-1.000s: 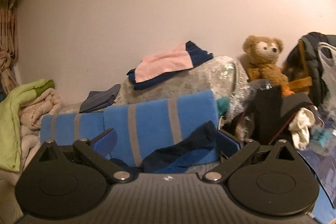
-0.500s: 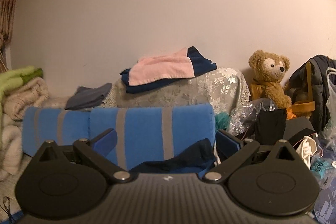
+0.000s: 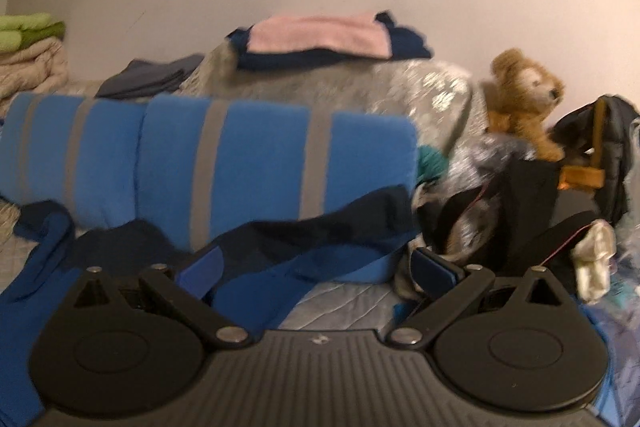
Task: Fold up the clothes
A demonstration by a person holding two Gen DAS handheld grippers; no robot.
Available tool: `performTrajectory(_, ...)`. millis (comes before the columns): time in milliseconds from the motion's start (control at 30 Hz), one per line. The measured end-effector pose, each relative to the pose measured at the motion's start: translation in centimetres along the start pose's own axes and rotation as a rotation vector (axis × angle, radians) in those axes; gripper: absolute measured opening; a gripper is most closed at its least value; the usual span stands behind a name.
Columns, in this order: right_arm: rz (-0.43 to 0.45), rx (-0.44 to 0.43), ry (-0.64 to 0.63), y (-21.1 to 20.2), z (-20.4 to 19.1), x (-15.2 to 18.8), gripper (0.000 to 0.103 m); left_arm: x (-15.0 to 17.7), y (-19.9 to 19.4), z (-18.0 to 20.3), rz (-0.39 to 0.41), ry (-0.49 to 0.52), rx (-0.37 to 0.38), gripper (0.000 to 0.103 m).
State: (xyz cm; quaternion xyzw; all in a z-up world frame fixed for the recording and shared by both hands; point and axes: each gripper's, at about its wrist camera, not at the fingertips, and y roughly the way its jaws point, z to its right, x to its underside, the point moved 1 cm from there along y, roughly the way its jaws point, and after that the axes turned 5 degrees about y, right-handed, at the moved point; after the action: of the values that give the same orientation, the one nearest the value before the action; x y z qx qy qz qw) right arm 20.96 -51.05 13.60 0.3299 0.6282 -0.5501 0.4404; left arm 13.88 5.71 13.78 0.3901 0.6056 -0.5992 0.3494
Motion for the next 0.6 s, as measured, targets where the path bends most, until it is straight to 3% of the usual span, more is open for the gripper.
performTrajectory(133, -0.041, -0.038, 0.006, 1.8, -1.2, 1.0, 0.103, 1.5, 2.1, 2.1, -0.018, -0.033, 0.053, 0.077)
performTrajectory(367, -0.164, -0.177, 0.141, 5.4, -1.8, 4.3, 0.103, 6.1, 6.2, 4.5, -0.109, -0.123, 0.189, 0.077)
performTrajectory(600, -0.221, -0.209, 0.192, 9.9, -1.7, 7.3, 0.102, 11.1, 9.4, 5.1, -0.181, -0.161, 0.214, 0.077)
